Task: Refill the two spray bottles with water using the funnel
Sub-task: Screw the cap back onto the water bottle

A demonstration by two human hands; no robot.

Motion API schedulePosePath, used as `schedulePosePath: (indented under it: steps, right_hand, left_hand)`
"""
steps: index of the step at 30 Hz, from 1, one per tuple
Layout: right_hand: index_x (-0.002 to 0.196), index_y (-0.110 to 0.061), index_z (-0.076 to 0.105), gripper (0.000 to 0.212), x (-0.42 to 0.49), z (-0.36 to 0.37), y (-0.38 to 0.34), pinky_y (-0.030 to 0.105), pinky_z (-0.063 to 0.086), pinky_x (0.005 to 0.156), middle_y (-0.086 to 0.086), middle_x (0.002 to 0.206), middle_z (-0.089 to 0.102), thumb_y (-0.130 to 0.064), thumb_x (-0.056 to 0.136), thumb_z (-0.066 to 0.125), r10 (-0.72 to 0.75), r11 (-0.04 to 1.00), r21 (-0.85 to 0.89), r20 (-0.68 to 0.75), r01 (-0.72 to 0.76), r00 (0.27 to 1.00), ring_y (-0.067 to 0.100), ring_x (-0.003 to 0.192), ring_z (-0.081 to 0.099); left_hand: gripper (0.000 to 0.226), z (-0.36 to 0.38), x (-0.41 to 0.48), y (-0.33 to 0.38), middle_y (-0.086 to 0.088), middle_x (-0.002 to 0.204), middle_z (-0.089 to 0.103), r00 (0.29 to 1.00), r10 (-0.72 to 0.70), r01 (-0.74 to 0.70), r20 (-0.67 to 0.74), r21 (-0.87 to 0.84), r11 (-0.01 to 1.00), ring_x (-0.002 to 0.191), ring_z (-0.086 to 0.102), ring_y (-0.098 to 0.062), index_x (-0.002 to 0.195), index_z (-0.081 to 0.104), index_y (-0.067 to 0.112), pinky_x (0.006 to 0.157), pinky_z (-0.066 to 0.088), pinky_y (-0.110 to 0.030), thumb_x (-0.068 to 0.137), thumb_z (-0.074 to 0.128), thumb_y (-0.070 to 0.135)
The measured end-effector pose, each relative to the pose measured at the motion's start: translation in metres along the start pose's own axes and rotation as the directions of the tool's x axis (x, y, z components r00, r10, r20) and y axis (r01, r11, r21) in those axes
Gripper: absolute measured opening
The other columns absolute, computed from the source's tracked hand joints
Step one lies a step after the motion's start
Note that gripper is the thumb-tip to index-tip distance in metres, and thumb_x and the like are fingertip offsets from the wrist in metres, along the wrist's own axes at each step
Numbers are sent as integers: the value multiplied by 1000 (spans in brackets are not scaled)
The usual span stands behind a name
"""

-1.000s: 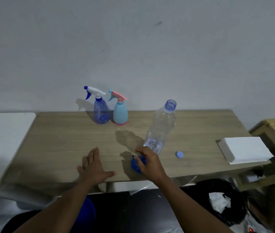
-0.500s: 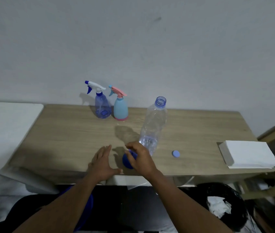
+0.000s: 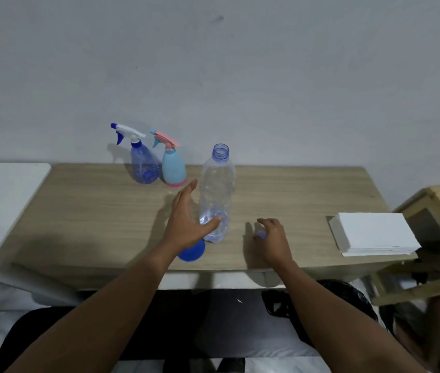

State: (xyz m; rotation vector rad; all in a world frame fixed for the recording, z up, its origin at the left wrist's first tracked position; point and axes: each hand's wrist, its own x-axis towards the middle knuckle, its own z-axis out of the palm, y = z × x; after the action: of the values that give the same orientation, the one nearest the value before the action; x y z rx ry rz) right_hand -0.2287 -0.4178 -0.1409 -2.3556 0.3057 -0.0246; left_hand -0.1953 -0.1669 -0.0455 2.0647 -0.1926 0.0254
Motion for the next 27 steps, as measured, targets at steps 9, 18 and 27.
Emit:
schedulePosePath:
  steps: [9, 18, 27]
  right_hand:
    - [124, -7, 67, 31, 20, -3, -8, 38, 51, 95, 15, 121, 65, -16, 94, 64, 61, 996, 65, -24, -59, 998, 32, 110, 64]
    - [109, -11, 69, 19, 28, -124, -197, 15, 51, 69, -3, 106, 72, -13, 90, 72, -374, 781, 452, -214, 431, 902, 5, 88, 65]
    - [115, -13, 71, 24, 27, -131, -212, 17, 55, 77, -3, 113, 70, -13, 92, 70, -632, 744, 231, -62, 627, 773, 7, 94, 65]
  left_hand:
    - [105, 10, 17, 40, 38, 136, 35, 993, 10, -26, -121, -129, 991, 122, 39, 20, 149, 25, 40, 103, 41, -20, 66, 89, 42]
    - [92, 13, 17, 59, 8, 147, 45, 990, 31, -39, -137, -58, 998, 123, 50, -5, 151, 23, 36, 104, 48, -36, 79, 81, 35]
    - [93, 14, 12, 61, 5, 147, 46, 990, 16, -19, -141, -24, 1000, 122, 49, -6, 153, 20, 31, 100, 46, -29, 80, 79, 38]
